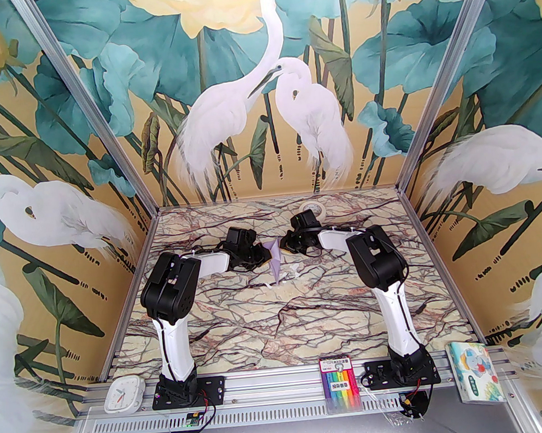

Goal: Fold a paper plane with a square sheet of paper (fold left side to right side)

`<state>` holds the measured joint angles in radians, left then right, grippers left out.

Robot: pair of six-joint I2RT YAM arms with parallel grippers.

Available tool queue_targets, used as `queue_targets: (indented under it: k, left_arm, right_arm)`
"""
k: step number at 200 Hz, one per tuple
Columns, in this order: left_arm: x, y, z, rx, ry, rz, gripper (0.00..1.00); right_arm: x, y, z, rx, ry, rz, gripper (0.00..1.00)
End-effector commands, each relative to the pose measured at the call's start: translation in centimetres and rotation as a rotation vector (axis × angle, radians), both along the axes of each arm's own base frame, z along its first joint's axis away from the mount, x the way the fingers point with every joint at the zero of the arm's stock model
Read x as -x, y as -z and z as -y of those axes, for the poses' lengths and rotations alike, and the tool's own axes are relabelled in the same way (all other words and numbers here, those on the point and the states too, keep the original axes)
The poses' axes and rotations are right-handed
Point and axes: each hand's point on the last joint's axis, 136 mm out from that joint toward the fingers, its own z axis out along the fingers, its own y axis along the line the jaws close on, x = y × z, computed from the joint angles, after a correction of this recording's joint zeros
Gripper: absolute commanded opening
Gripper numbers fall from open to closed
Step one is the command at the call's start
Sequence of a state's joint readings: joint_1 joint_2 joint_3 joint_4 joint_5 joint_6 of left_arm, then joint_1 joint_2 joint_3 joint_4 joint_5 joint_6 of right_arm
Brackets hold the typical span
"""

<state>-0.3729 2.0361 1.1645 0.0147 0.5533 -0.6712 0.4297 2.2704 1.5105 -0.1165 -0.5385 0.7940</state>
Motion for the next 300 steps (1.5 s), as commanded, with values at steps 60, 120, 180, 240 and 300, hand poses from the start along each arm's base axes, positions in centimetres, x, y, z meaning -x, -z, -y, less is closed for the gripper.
queue_targets:
  k: [60,120,180,240,300]
  left_arm:
    - [-0.6,0.6,0.3,-0.013,0.044,-0.003,0.07]
    - [-0.4,1.3,0.1,-0.029,0.04,-0.013,0.07]
    - [-0.2,2.1,-0.2,-0.041,0.034,-0.025,0.07]
    - [-0.1,2.0,-0.2,-0.032,0.028,-0.022,0.07]
    - [0.0,2.3,-0.2,-0.026,0.023,-0.032,0.07]
  right_arm:
    - [1.0,2.2,-0.7,0.017,-0.04,-0.033,0.11]
    - [0.9,1.8,-0.6,0.016,-0.037,-0.022,0.12]
    - [1.6,-1.6,0.8,-0.005,0.012,0.045,0.22]
    - [6.8,-4.3,0.2,-0.098,-0.017,0.038,0.24]
    - [11.0,-4.6,-2.9,-0.197,-0.096,0.005,0.2]
